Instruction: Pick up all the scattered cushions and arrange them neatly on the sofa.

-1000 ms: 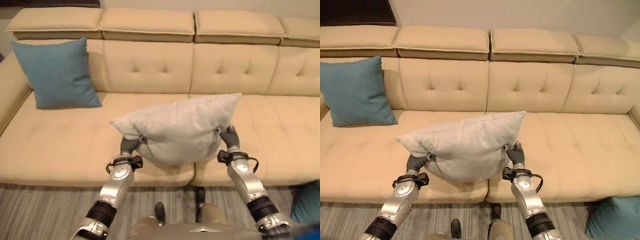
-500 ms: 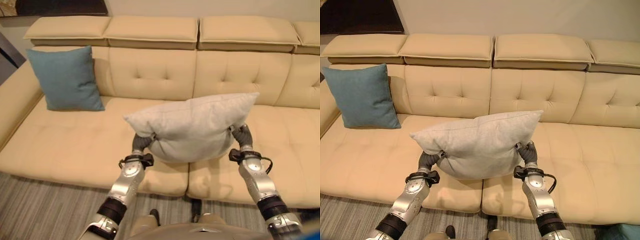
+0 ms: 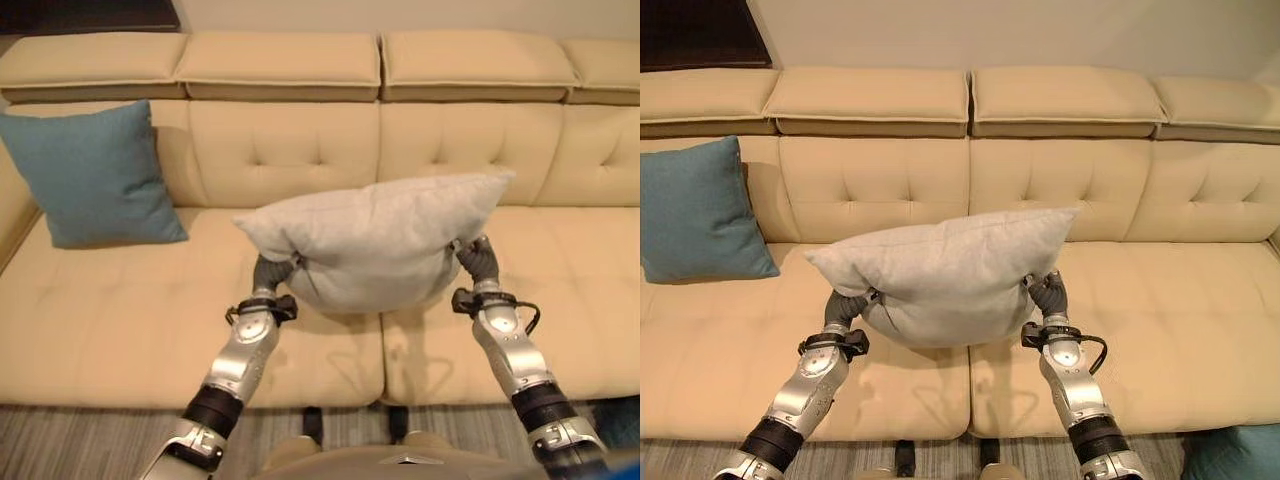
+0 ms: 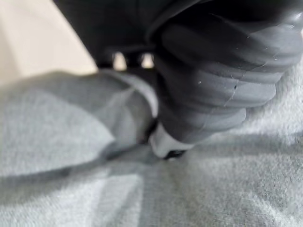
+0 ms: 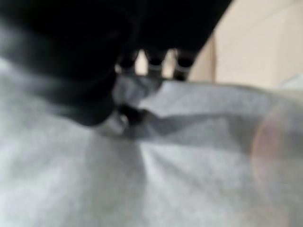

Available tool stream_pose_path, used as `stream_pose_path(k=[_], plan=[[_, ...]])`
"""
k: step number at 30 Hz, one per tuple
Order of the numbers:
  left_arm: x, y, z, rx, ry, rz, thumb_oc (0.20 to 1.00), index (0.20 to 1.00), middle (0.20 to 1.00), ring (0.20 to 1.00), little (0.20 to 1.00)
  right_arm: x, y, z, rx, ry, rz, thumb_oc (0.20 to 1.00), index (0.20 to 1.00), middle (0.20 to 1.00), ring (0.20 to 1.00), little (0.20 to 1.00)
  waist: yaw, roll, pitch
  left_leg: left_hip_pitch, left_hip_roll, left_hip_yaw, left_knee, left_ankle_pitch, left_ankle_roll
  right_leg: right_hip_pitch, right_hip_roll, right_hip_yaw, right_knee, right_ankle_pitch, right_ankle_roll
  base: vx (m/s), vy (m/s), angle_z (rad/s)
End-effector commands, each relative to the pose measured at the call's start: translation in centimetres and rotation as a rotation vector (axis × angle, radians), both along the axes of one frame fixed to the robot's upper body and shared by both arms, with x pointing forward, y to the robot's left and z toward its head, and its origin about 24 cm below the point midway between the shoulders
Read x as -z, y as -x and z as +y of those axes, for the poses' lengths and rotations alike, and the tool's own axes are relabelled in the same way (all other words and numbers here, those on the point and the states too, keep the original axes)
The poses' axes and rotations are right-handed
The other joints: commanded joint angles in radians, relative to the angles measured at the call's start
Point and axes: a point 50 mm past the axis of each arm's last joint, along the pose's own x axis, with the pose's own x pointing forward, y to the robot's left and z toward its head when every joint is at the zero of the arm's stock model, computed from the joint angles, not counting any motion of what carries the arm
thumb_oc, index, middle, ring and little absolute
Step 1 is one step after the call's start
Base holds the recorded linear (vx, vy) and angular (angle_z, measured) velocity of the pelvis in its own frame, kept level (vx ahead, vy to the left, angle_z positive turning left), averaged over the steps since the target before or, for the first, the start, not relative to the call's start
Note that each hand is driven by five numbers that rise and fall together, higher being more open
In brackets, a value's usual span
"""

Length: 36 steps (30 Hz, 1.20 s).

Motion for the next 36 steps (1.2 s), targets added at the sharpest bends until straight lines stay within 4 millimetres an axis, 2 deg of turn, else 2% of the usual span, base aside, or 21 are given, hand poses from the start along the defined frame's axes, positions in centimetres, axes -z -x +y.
stream_pose_path(k=[1,3,4,5,7,12,13,15,16,17,18,20,21,23,26,36], plan=[[-8.2,-3.7,-4.3,0.147,-0.015,-0.366,0.200,0.200,0.200,0.200,0.200,-8.1,-2.7,3.2,-0.099,0.034,-0.356,0.200,0.200,0.200,0.200,0.200,0.007,-0.011,-0.057,-0.031,0.026,0.002,0.034,-0.043,-0.052,0.041,0.003,0.008,0.079,-0.086,0.059,-0.06,0.010,-0.16],[-10.9,-4.9,-4.9,0.154,-0.044,-0.453,0.200,0.200,0.200,0.200,0.200,-10.4,-3.7,4.3,-0.106,0.053,-0.426,0.200,0.200,0.200,0.200,0.200,0.003,-0.005,-0.048,-0.062,0.028,0.005,0.019,-0.035,-0.051,-0.006,0.003,0.017,0.075,-0.069,0.067,-0.06,0.001,-0.10],[-10.9,-4.9,-4.9,0.154,-0.045,-0.455,0.200,0.200,0.200,0.200,0.200,-10.5,-3.7,4.3,-0.106,0.053,-0.427,0.200,0.200,0.200,0.200,0.200,0.003,-0.005,-0.048,-0.064,0.028,0.005,0.019,-0.034,-0.051,-0.008,0.003,0.017,0.076,-0.069,0.067,-0.06,-0.002,-0.11],[-12.5,-5.6,-5.2,0.151,-0.054,-0.502,0.200,0.200,0.200,0.200,0.200,-11.6,-4.1,4.9,-0.109,0.063,-0.460,0.200,0.200,0.200,0.200,0.200,0.003,-0.003,-0.040,-0.087,0.029,0.002,0.015,-0.029,-0.051,-0.036,0.005,0.022,0.075,-0.059,0.071,-0.07,-0.003,-0.14],[-14.4,-6.5,-5.4,0.143,-0.085,-0.557,0.200,0.200,0.200,0.200,0.200,-13.1,-4.8,5.4,-0.109,0.079,-0.500,0.200,0.200,0.200,0.200,0.200,0.001,0.000,-0.033,-0.115,0.030,0.000,0.009,-0.018,-0.053,-0.072,0.007,0.028,0.074,-0.046,0.074,-0.09,-0.004,-0.15],[-17.6,-7.8,-5.8,0.132,-0.129,-0.633,0.200,0.200,0.200,0.200,0.200,-15.8,-6.1,5.9,-0.102,0.116,-0.553,0.200,0.200,0.200,0.200,0.200,-0.001,0.003,-0.026,-0.177,0.032,-0.006,0.003,0.001,-0.060,-0.139,0.011,0.027,0.069,-0.020,0.081,-0.06,-0.009,-0.07],[-18.9,-8.3,-5.8,0.128,-0.142,-0.661,0.200,0.200,0.200,0.200,0.200,-17.0,-6.8,5.9,-0.093,0.143,-0.572,0.200,0.200,0.200,0.200,0.200,0.000,0.004,-0.021,-0.208,0.030,-0.013,0.003,0.010,-0.064,-0.170,0.012,0.029,0.065,-0.008,0.084,-0.09,-0.006,-0.03],[-20.7,-9.0,-5.7,0.111,-0.156,-0.694,0.200,0.200,0.200,0.200,0.200,-18.3,-7.5,5.9,-0.082,0.168,-0.585,0.200,0.200,0.200,0.200,0.200,-0.002,0.005,-0.013,-0.244,0.030,-0.020,0.003,0.021,-0.068,-0.205,0.012,0.020,0.069,-0.001,0.087,-0.07,-0.015,-0.02],[-20.7,-9.0,-5.7,0.111,-0.156,-0.695,0.200,0.200,0.200,0.200,0.200,-18.3,-7.5,5.9,-0.082,0.168,-0.587,0.200,0.200,0.200,0.200,0.200,-0.002,0.005,-0.014,-0.249,0.030,-0.020,0.003,0.024,-0.069,-0.209,0.012,0.020,0.069,0.002,0.086,-0.06,-0.011,0.01],[-22.3,-9.7,-5.3,0.089,-0.186,-0.719,0.200,0.200,0.200,0.200,0.200,-19.5,-8.1,5.7,-0.068,0.186,-0.599,0.200,0.200,0.200,0.200,0.200,-0.002,0.008,-0.009,-0.279,0.029,-0.026,0.003,0.033,-0.073,-0.239,0.012,0.015,0.071,0.006,0.089,-0.04,-0.001,0.02],[-22.4,-9.7,-5.3,0.089,-0.186,-0.720,0.200,0.200,0.200,0.200,0.200,-19.6,-8.1,5.7,-0.068,0.186,-0.600,0.200,0.200,0.200,0.200,0.200,-0.002,0.008,-0.008,-0.280,0.029,-0.026,0.003,0.033,-0.073,-0.240,0.012,0.015,0.072,0.006,0.089,-0.05,-0.018,0.00],[-24.7,-10.3,-4.5,0.051,-0.211,-0.758,0.200,0.200,0.200,0.200,0.200,-21.5,-8.9,5.1,-0.037,0.210,-0.618,0.200,0.200,0.200,0.200,0.200,0.005,0.005,-0.003,-0.330,0.027,-0.037,0.003,0.049,-0.083,-0.282,0.013,0.010,0.065,0.024,0.093,-0.04,-0.039,-0.02],[-24.8,-10.3,-4.5,0.051,-0.211,-0.758,0.200,0.200,0.200,0.200,0.200,-21.6,-8.9,5.1,-0.037,0.210,-0.619,0.200,0.200,0.200,0.200,0.200,0.005,0.006,-0.004,-0.331,0.027,-0.038,0.003,0.049,-0.083,-0.283,0.013,0.010,0.065,0.024,0.093,-0.03,-0.033,-0.01],[-26.3,-10.4,-4.0,0.032,-0.232,-0.792,0.200,0.200,0.200,0.200,0.200,-23.0,-9.3,4.4,-0.005,0.236,-0.631,0.200,0.200,0.200,0.200,0.200,0.013,0.004,0.002,-0.377,0.028,-0.053,0.003,0.062,-0.093,-0.319,0.014,0.002,0.052,0.034,0.095,-0.02,-0.031,0.05],[-26.8,-10.5,-3.9,0.029,-0.236,-0.799,0.200,0.200,0.200,0.200,0.200,-23.8,-9.6,3.9,0.018,0.254,-0.633,0.200,0.200,0.200,0.200,0.200,0.016,0.002,0.004,-0.402,0.024,-0.062,0.003,0.067,-0.097,-0.340,0.014,-0.003,0.044,0.042,0.096,-0.01,-0.023,0.07],[-25.8,-11.3,-4.3,0.035,-0.234,-0.730,0.200,0.200,0.200,0.200,0.200,-23.3,-10.4,2.9,0.069,0.291,-0.568,0.200,0.200,0.200,0.200,0.200,0.020,-0.004,0.020,-0.477,0.018,-0.075,0.003,0.086,-0.113,-0.407,0.009,-0.015,0.018,0.063,0.101,-0.01,0.000,0.04]])
